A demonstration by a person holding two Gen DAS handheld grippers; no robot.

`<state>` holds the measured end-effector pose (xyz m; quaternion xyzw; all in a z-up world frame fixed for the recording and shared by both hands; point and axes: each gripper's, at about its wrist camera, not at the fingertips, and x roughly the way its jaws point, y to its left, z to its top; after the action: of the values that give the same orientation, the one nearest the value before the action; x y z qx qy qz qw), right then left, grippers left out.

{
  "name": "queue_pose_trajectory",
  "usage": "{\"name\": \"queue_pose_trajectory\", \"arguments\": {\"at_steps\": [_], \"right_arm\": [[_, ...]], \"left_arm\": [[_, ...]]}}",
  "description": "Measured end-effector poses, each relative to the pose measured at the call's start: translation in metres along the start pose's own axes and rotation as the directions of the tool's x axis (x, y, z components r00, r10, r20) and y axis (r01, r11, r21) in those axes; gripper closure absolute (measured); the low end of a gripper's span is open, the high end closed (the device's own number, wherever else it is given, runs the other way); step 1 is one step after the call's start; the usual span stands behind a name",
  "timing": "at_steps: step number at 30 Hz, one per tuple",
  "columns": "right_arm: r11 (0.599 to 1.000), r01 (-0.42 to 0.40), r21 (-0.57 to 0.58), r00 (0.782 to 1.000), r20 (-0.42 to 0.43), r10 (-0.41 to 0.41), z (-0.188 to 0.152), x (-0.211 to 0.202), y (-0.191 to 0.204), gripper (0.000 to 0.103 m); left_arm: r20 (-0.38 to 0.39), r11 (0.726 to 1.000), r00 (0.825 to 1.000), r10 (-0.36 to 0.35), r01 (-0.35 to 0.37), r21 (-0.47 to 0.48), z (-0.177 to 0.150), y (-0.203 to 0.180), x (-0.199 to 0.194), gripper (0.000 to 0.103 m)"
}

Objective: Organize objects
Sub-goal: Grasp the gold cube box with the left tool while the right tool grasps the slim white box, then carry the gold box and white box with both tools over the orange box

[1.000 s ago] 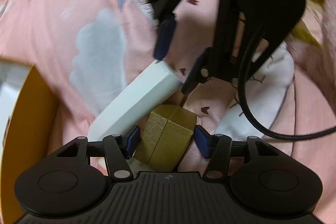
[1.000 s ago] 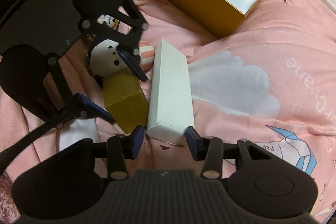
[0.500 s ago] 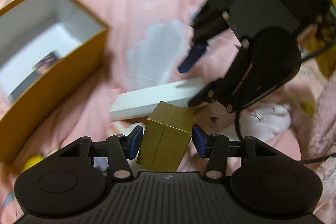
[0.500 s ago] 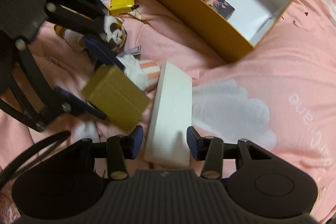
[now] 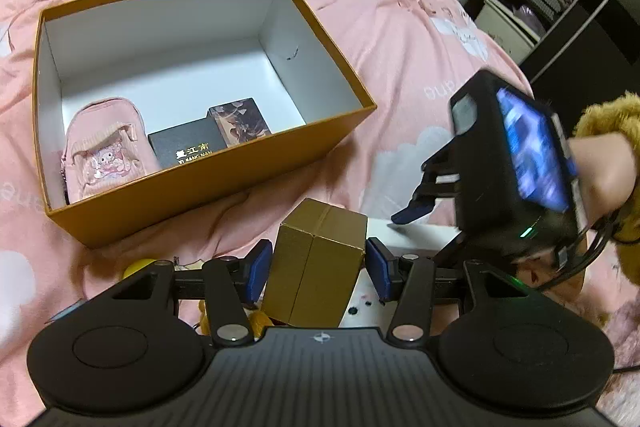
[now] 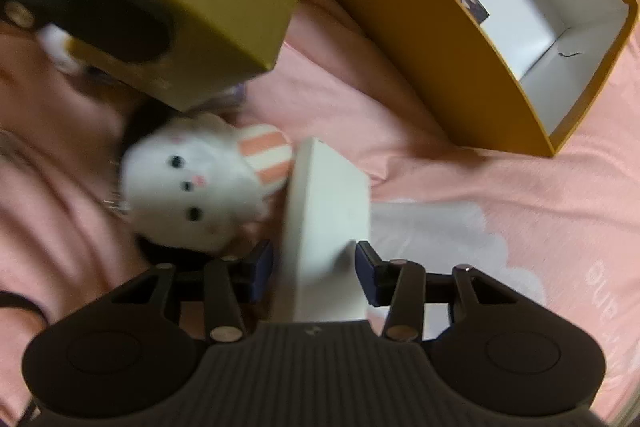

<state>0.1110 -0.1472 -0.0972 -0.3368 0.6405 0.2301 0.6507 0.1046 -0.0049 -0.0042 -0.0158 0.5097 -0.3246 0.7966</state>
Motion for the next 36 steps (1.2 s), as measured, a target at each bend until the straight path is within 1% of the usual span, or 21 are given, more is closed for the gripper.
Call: {"name": "queue_pose_trajectory", "arguments": {"at_steps": [1,3,5,8,10,13,15,18,20,22,25,28,29,30,32,34,36], "right_arm": [[1.0,-0.001,0.003,1.0,-0.012,0.001,0.001,0.003,-0.001,0.056],[1.0,-0.009,0.011,1.0,-0.013,0.009,0.001,0.003,-0.004,0.059],[1.0,-0.008,0.015,1.0,-0.001,0.008,-0.002,-0.003,-0.006,0.066],[0.998,-0.016,0.065,1.0,0.027,0.014,-0.01,-0.017,-0.015,0.072],[0.994,-0.032,0.108,0.998,0.057,0.025,-0.018,-0.031,-0.023,0.073],[0.982,-0.055,0.181,0.993,0.11,0.036,-0.029,-0.059,-0.035,0.073],[0.967,-0.093,0.236,0.987,0.146,0.06,-0.036,-0.079,-0.046,0.074],[0.935,-0.167,0.314,0.972,0.213,0.102,-0.048,-0.109,-0.061,0.074],[0.916,-0.196,0.349,0.957,0.272,0.102,-0.052,-0.129,-0.071,0.074],[0.9,-0.219,0.377,0.937,0.34,0.086,-0.05,-0.149,-0.082,0.074],[0.888,-0.227,0.399,0.904,0.426,0.039,-0.037,-0.173,-0.097,0.074],[0.887,-0.229,0.4,0.876,0.481,0.009,-0.015,-0.181,-0.115,0.074],[0.886,-0.231,0.401,0.871,0.492,0.004,-0.006,-0.181,-0.122,0.074],[0.885,-0.23,0.405,0.868,0.496,-0.002,0.003,-0.181,-0.129,0.074],[0.88,-0.225,0.419,0.874,0.486,-0.008,0.024,-0.17,-0.142,0.074],[0.868,-0.209,0.45,0.891,0.453,-0.02,0.042,-0.149,-0.153,0.074],[0.86,-0.19,0.473,0.911,0.411,-0.024,0.056,-0.125,-0.159,0.074]], "left_arm": [[0.003,1.0,1.0,-0.002,0.002,-0.006,-0.001,0.002,-0.002,0.045],[0.011,1.0,1.0,-0.005,0.006,-0.02,-0.001,0.005,-0.001,0.045],[0.02,0.999,1.0,-0.013,0.013,-0.045,-0.003,0.009,-0.002,0.045],[0.042,0.996,0.999,-0.012,0.016,-0.088,-0.002,0.016,-0.003,0.045],[0.062,0.995,0.998,-0.012,0.018,-0.102,-0.001,0.019,-0.008,0.045],[0.096,0.992,0.995,-0.031,0.043,-0.116,0.002,0.019,-0.018,0.045],[0.121,0.99,0.992,-0.045,0.06,-0.126,0.006,0.021,-0.025,0.045],[0.156,0.987,0.987,-0.047,0.07,-0.146,0.015,0.023,-0.035,0.045],[0.183,0.985,0.982,-0.046,0.075,-0.156,0.023,0.026,-0.041,0.045],[0.209,0.983,0.978,-0.027,0.064,-0.171,0.033,0.03,-0.046,0.045],[0.246,0.98,0.969,0.009,0.04,-0.196,0.048,0.036,-0.049,0.045],[0.267,0.971,0.963,0.043,0.022,-0.238,0.065,0.048,-0.044,0.045],[0.272,0.967,0.96,0.06,0.011,-0.255,0.071,0.052,-0.041,0.045],[0.272,0.964,0.959,0.076,-0.001,-0.266,0.076,0.055,-0.037,0.045],[0.273,0.959,0.957,0.101,-0.021,-0.282,0.085,0.06,-0.028,0.045],[0.26,0.954,0.959,0.112,-0.03,-0.299,0.091,0.067,-0.016,0.045],[0.247,0.951,0.963,0.105,-0.025,-0.309,0.095,0.073,-0.004,0.045]]}}
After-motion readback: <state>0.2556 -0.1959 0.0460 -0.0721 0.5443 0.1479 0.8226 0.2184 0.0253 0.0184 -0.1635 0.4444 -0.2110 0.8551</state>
